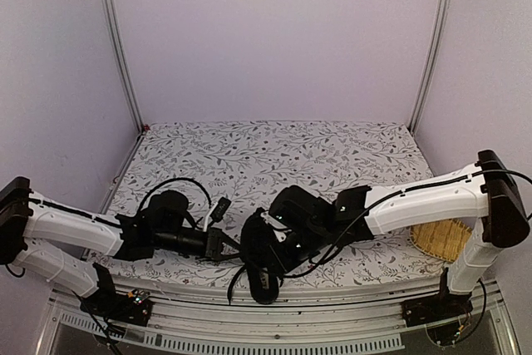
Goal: Tie the shoes
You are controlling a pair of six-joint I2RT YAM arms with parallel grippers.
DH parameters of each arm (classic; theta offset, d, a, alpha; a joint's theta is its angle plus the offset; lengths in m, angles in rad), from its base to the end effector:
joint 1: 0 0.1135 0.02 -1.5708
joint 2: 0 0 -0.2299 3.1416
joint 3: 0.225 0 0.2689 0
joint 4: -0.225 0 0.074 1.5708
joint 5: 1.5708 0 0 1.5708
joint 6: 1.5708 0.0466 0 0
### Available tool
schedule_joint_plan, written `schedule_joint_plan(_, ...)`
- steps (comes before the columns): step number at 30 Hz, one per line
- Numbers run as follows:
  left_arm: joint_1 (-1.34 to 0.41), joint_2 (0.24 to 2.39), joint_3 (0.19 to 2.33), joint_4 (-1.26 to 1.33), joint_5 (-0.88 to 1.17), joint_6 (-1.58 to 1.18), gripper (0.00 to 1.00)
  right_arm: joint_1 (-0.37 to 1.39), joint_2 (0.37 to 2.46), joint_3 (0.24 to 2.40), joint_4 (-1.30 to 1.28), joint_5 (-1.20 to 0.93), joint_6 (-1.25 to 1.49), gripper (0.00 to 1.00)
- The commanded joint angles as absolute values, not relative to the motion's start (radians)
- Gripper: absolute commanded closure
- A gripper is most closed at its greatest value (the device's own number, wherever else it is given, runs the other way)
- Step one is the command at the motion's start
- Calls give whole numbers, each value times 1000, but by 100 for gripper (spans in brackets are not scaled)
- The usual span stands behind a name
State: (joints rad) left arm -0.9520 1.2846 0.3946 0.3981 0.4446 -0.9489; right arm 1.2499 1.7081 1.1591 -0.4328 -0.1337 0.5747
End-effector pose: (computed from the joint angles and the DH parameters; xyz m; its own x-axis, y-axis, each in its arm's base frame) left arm 0.1397 -0.2308 0.1133 -0.9360 0.0495 -0.3484 0.3339 0.4379 -0.8348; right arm 0.1118 0.3561 0.1557 -0.7441 -0.5306 -0.4060 -0.6664 0.6323 0.3950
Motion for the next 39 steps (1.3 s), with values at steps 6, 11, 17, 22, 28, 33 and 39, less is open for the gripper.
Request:
schedule_joint_plan(6, -939, 1299, 427, 395, 463, -928, 100, 1195, 1795, 1203, -362, -93, 509, 98)
schedule_joint_plan(11, -943, 1299, 414, 408, 483, -918, 100, 1184, 1811, 1201, -330, -101, 522, 98)
schedule_joint_plan(17, -968, 1311, 395, 404, 489, -916, 100, 1183, 1819, 1197, -268, -149, 539, 98)
schedule_joint_plan(22, -987, 1342, 404, 376, 488, -908, 100, 1183, 1819, 1173, -236, -158, 558, 98)
schedule_joint_plan(28, -1014, 1401, 442, 319, 492, -882, 100, 1183, 1828, 1163, -225, -161, 564, 98)
schedule_joint_plan(33, -1023, 1420, 465, 256, 470, -867, 100, 1183, 1829, 1147, -221, -164, 568, 98)
schedule_joint_plan(39, -1016, 1351, 466, 202, 406, -868, 86, 1183, 1815, 1125, -213, -166, 572, 98)
